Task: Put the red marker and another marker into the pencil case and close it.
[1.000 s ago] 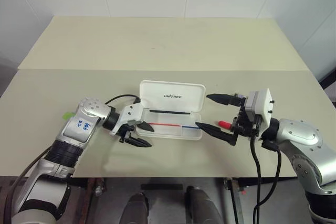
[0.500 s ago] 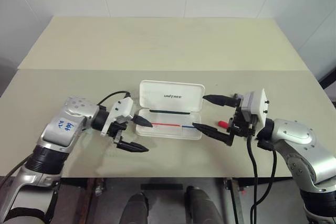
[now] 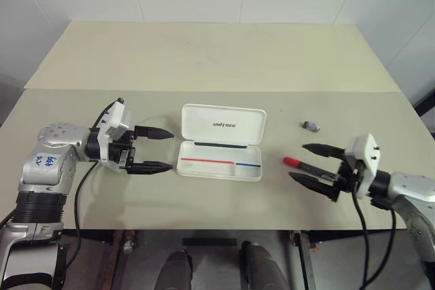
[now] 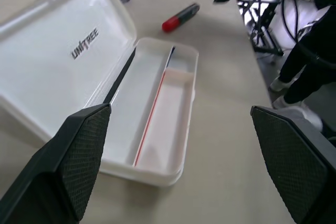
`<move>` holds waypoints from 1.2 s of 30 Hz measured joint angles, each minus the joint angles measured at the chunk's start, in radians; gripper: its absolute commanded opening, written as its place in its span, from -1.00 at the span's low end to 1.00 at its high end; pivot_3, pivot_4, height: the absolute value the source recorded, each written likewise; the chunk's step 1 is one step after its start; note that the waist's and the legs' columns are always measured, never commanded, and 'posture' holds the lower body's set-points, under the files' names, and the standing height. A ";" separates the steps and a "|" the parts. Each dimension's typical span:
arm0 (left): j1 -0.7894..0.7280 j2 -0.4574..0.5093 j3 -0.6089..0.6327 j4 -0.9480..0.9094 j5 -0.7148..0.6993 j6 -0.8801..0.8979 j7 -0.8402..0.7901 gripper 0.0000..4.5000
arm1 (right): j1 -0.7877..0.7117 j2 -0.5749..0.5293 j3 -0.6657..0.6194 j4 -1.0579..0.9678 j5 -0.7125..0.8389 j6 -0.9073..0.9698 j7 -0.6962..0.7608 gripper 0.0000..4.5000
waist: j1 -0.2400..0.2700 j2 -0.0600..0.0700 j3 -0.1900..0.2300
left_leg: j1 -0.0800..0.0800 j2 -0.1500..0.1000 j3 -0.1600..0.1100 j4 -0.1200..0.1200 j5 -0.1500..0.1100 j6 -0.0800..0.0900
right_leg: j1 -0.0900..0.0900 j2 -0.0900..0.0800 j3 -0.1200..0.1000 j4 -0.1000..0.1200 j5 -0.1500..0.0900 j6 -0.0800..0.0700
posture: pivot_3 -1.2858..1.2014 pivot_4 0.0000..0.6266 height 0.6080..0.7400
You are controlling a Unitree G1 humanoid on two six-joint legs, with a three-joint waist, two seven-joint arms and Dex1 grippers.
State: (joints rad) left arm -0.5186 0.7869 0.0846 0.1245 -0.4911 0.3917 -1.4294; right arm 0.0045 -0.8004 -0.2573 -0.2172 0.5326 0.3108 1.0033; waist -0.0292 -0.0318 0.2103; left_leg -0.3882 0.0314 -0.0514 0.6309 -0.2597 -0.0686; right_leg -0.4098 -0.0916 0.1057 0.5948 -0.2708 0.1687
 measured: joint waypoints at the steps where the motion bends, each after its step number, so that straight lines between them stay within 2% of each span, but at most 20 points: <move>1: -0.004 0.005 0.001 -0.003 -0.017 0.024 -0.007 0.99 | 0.000 -0.011 0.000 0.040 -0.013 -0.020 0.022 1.00 | -0.002 0.000 0.000 | 0.000 0.000 0.000 0.000 0.000 0.000 | 0.000 0.000 0.000 0.000 0.000 0.000 | 0.03 -0.52 1.00; 6: -0.060 0.047 0.001 -0.038 -0.066 0.099 -0.052 0.99 | -0.062 -0.053 0.019 0.311 -0.100 -0.116 0.122 1.00 | -0.007 0.000 0.000 | 0.002 0.000 0.001 0.001 0.000 0.000 | 0.001 0.000 0.001 0.000 0.000 0.000 | 0.03 -0.52 1.00; 15: -0.106 0.047 -0.008 -0.035 -0.068 0.093 -0.068 0.99 | -0.232 -0.044 0.099 0.569 -0.182 -0.210 0.208 1.00 | -0.024 0.000 0.000 | 0.001 0.000 0.002 0.001 0.001 0.000 | 0.000 0.000 0.001 0.001 0.001 0.002 | 0.03 -0.52 1.00; 19: -0.107 0.031 -0.008 -0.041 -0.068 0.050 -0.056 1.00 | -0.279 -0.018 0.119 0.613 -0.191 -0.233 0.227 0.62 | -0.029 0.000 0.000 | 0.002 0.000 0.001 0.001 0.001 0.000 | 0.000 0.000 0.001 0.002 0.001 0.002 | 0.03 -0.52 1.00; 27: -0.107 0.023 -0.008 -0.040 -0.059 -0.021 -0.043 1.00 | -0.294 0.008 0.134 0.615 -0.190 -0.240 0.248 -0.69 | -0.027 0.000 0.000 | 0.002 0.000 0.001 0.001 0.001 0.000 | 0.000 0.000 0.001 0.003 0.001 0.002 | 0.03 -0.52 1.00; 36: -0.100 0.020 -0.008 -0.031 -0.042 -0.075 -0.031 1.00 | -0.290 0.009 0.134 0.602 -0.202 -0.254 0.236 -0.72 | -0.027 0.000 0.000 | 0.002 0.000 0.001 0.001 0.001 0.000 | 0.000 0.000 0.001 0.003 0.001 0.002 | 0.03 -0.52 1.00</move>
State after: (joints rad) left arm -0.6184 0.8070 0.0769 0.0938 -0.5332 0.3167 -1.4607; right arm -0.2857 -0.7916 -0.1237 0.3847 0.3307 0.0572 1.2393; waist -0.0564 -0.0315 0.2105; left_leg -0.3864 0.0314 -0.0501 0.6321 -0.2591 -0.0686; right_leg -0.4094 -0.0915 0.1067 0.5979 -0.2694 0.1711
